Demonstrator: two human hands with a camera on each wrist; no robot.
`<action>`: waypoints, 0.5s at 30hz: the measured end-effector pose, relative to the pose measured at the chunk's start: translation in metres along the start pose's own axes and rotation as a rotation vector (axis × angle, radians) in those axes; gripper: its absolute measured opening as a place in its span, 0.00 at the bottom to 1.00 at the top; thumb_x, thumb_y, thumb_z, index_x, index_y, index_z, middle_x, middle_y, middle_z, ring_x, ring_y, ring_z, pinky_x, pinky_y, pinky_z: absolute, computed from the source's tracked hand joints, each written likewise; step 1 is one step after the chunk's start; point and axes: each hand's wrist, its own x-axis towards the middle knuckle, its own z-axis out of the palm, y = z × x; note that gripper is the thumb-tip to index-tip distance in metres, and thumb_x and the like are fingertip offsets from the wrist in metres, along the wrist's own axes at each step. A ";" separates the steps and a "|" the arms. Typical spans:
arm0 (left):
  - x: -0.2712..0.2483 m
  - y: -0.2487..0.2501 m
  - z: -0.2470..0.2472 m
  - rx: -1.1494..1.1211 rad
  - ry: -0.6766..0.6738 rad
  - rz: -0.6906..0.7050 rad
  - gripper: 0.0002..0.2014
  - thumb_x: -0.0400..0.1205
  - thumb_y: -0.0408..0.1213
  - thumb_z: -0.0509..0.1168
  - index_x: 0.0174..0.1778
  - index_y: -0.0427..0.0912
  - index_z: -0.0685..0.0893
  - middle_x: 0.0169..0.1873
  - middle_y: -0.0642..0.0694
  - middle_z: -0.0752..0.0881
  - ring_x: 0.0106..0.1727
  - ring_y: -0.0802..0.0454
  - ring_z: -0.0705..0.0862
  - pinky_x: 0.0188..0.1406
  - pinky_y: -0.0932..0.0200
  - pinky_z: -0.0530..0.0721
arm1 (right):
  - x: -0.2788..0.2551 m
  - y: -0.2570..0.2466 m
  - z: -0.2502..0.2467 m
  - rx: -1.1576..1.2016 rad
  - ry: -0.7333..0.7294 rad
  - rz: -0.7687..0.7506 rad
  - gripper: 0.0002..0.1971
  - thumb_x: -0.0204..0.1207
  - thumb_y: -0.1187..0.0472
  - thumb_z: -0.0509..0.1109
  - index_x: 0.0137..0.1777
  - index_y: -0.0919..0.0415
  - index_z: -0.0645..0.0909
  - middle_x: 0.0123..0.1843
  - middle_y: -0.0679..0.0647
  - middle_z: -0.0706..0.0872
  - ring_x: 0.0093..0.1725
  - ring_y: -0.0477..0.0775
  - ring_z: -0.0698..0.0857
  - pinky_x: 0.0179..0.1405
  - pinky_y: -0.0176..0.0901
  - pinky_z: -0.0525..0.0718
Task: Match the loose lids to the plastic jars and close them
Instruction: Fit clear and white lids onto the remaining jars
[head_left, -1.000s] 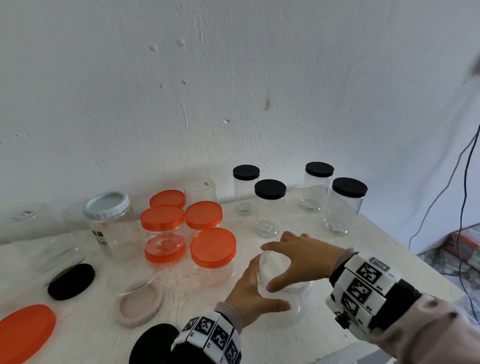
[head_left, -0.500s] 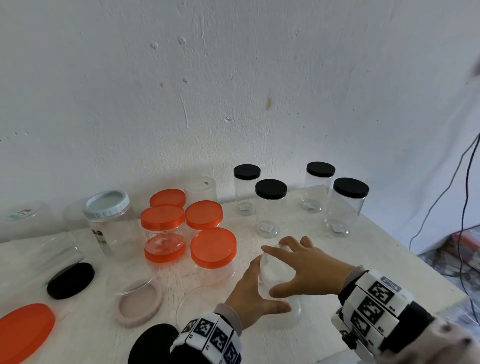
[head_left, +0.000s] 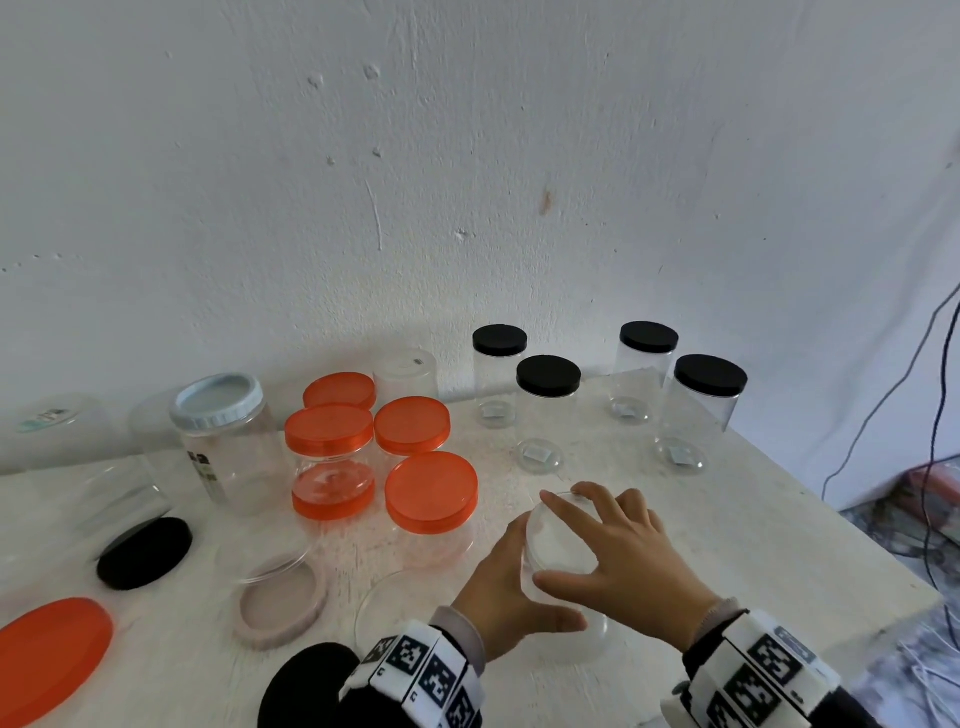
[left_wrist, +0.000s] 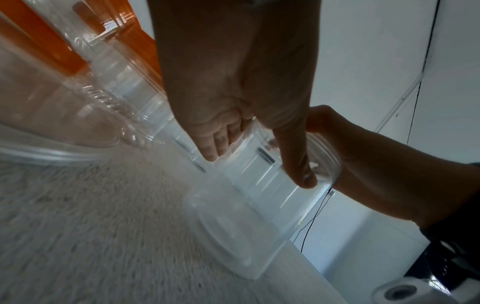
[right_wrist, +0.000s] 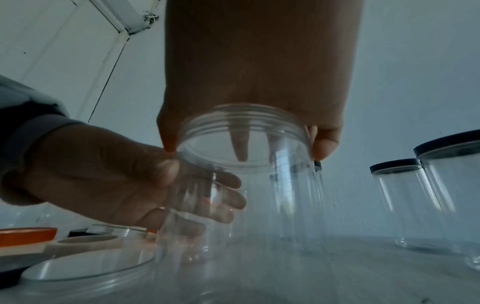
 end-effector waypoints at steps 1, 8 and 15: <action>-0.001 0.002 -0.001 0.008 -0.006 0.002 0.50 0.68 0.44 0.80 0.79 0.60 0.54 0.75 0.61 0.65 0.73 0.59 0.67 0.73 0.58 0.70 | -0.001 -0.002 0.001 -0.001 0.015 0.011 0.43 0.64 0.23 0.50 0.81 0.31 0.49 0.80 0.39 0.55 0.71 0.49 0.56 0.73 0.45 0.60; -0.005 0.011 -0.005 0.089 -0.014 -0.009 0.50 0.67 0.45 0.80 0.79 0.55 0.55 0.77 0.56 0.66 0.74 0.56 0.68 0.74 0.55 0.71 | -0.005 -0.004 0.002 0.045 0.031 0.033 0.41 0.66 0.24 0.55 0.80 0.30 0.51 0.81 0.37 0.55 0.75 0.48 0.55 0.73 0.46 0.59; -0.022 0.014 -0.006 0.021 -0.001 -0.045 0.48 0.67 0.45 0.80 0.77 0.57 0.57 0.76 0.57 0.67 0.75 0.55 0.68 0.77 0.51 0.69 | -0.006 -0.004 -0.011 0.168 -0.155 -0.051 0.46 0.62 0.23 0.66 0.80 0.29 0.51 0.79 0.34 0.52 0.75 0.43 0.52 0.79 0.50 0.59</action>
